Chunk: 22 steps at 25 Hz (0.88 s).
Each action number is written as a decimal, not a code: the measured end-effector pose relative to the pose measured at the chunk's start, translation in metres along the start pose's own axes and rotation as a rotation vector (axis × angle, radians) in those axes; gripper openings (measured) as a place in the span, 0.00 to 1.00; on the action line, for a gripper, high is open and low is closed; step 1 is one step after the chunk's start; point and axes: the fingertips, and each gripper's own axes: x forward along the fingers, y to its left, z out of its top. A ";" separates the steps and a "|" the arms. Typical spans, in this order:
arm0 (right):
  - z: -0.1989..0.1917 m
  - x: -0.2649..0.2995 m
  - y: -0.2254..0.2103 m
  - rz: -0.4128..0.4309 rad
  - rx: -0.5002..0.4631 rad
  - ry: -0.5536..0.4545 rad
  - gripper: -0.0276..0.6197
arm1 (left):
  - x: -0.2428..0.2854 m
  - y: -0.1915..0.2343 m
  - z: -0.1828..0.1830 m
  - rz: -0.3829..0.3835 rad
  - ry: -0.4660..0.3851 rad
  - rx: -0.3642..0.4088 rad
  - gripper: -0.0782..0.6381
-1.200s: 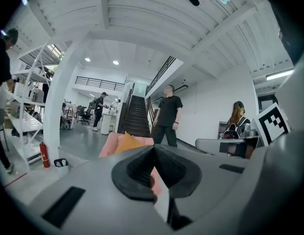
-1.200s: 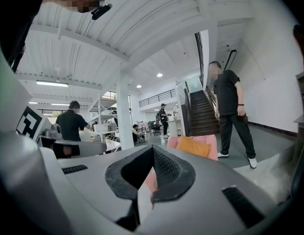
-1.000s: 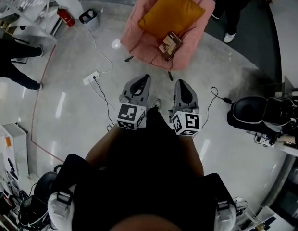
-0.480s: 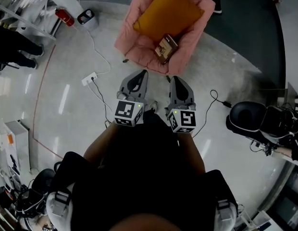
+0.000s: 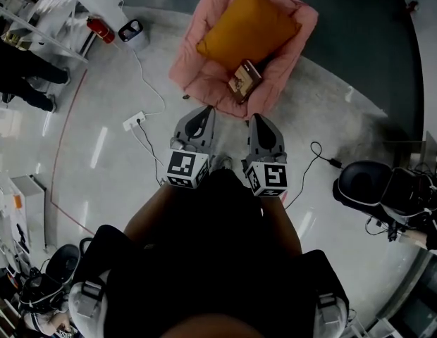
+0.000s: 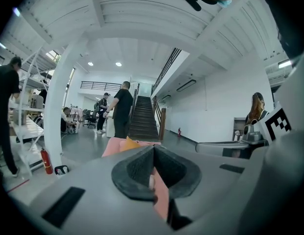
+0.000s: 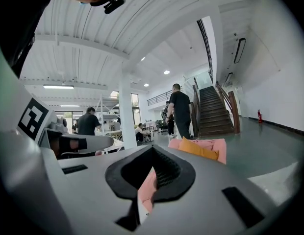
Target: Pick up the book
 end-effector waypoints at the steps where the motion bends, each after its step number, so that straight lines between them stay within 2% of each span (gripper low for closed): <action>1: -0.001 0.003 -0.002 0.000 0.002 0.004 0.05 | 0.003 0.001 0.000 -0.001 -0.001 0.001 0.12; 14: -0.006 0.071 -0.031 -0.038 -0.004 0.010 0.05 | 0.077 0.038 0.002 -0.042 -0.007 0.005 0.12; 22: -0.014 0.120 -0.057 -0.057 0.018 0.045 0.05 | 0.130 0.066 -0.002 -0.028 0.042 -0.013 0.12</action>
